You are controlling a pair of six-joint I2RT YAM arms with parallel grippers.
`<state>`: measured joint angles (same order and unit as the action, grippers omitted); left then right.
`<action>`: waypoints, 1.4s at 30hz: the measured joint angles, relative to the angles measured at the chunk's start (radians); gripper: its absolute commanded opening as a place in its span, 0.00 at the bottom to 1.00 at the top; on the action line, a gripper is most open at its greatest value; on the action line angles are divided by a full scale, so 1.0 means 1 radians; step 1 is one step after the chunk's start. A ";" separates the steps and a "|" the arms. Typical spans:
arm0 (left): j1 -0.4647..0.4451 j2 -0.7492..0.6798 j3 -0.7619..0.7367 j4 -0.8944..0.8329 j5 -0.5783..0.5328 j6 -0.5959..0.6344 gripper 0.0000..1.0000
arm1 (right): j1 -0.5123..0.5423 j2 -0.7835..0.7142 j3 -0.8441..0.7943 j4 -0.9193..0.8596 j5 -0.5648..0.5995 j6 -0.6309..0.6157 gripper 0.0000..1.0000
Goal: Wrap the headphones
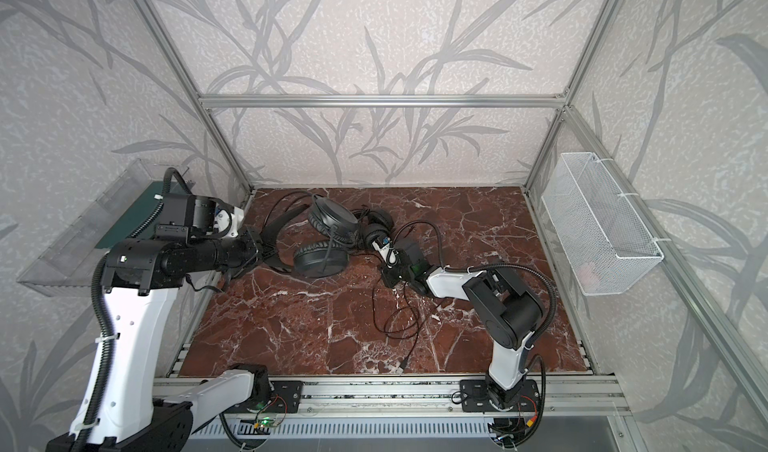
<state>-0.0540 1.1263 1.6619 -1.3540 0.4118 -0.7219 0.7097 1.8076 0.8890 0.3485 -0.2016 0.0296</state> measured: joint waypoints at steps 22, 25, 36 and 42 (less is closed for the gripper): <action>0.063 0.071 -0.364 0.185 -0.268 -0.139 0.00 | 0.640 -0.195 0.280 -0.556 0.592 -0.256 0.00; 0.059 0.110 -0.418 0.203 -0.325 -0.110 0.00 | 0.658 -0.195 0.326 -0.643 0.641 -0.303 0.00; -0.068 0.121 -0.595 0.275 -0.563 -0.003 0.00 | 0.661 -0.268 0.495 -0.834 0.672 -0.443 0.00; -0.150 0.119 -0.624 0.287 -0.627 0.035 0.00 | 0.662 -0.275 0.595 -0.901 0.669 -0.507 0.00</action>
<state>-0.2039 1.2449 1.0378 -1.0668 -0.2150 -0.6872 1.3716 1.5326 1.4841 -0.5526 0.4679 -0.4778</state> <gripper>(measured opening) 0.077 0.063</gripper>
